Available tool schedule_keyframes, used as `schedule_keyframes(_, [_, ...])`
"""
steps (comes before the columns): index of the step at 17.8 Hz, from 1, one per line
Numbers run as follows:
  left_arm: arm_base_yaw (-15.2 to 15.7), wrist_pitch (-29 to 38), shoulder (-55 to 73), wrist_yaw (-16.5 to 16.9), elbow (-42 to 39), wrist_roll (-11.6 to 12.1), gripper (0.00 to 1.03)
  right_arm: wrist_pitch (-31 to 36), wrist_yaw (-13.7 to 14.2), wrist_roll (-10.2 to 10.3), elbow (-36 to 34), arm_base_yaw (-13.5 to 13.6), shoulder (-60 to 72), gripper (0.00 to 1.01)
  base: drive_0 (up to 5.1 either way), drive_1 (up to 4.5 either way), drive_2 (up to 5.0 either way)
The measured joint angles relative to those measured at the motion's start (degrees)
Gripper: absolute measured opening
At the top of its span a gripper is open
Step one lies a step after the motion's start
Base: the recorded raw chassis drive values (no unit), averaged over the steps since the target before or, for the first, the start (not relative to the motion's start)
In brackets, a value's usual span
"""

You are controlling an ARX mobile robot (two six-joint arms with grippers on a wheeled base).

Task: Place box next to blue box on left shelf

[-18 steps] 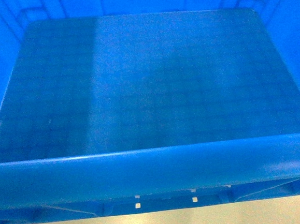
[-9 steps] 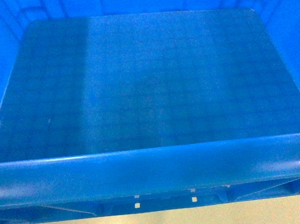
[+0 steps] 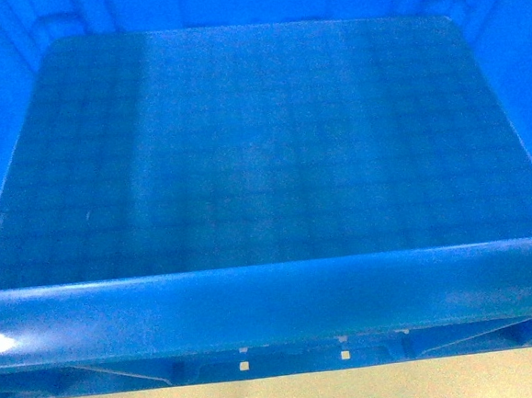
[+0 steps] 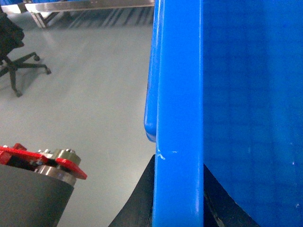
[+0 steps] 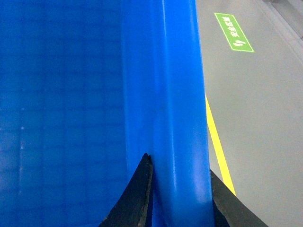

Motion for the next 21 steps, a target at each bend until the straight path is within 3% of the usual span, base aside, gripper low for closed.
schedule_keyframes(21, [-0.31,-0.13,-0.11,-0.39,0.0,0.02,0.11,-0.17,0.07,-0.04,0.0,0.02,-0.04,0.17,-0.1,-0.08,-0.1])
